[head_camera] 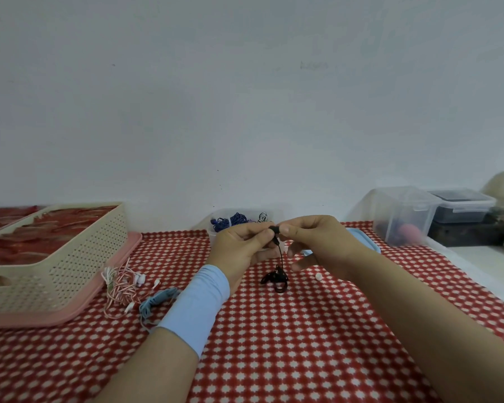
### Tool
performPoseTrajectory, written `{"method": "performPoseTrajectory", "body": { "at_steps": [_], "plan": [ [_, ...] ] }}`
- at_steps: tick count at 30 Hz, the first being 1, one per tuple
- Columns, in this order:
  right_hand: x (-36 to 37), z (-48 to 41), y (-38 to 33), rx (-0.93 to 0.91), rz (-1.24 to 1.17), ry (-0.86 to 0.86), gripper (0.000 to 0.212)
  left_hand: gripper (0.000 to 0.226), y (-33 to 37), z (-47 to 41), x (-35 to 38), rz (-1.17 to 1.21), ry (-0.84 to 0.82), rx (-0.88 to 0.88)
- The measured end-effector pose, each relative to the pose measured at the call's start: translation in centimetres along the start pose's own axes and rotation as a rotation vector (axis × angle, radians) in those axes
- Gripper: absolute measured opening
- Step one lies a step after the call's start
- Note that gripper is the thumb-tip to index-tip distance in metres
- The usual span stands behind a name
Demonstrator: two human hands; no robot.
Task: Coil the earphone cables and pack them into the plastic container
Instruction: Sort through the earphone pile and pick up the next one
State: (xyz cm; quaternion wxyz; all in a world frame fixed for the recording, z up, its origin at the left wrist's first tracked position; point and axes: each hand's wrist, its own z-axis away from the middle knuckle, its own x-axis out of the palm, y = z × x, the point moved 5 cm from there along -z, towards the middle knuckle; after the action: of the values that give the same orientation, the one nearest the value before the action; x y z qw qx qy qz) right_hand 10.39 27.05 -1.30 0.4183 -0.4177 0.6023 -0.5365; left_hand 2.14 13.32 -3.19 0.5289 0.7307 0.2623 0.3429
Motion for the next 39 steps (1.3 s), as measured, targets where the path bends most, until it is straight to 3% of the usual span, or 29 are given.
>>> {"method": "performPoseTrajectory", "body": {
  "at_steps": [9,24,39],
  "plan": [
    [-0.3,0.0,0.4,0.114,-0.036,-0.059,0.021,0.018,0.3,-0.2,0.1,-0.109,0.052,0.115],
    [-0.2,-0.1,0.1,0.016,-0.007,0.019,0.011,0.019,0.1,-0.3,0.1,-0.124,0.046,0.113],
    [-0.2,0.1,0.4,0.2,-0.136,-0.214,0.04,0.025,0.2,-0.2,0.8,0.009,-0.1,0.001]
  ]
}}
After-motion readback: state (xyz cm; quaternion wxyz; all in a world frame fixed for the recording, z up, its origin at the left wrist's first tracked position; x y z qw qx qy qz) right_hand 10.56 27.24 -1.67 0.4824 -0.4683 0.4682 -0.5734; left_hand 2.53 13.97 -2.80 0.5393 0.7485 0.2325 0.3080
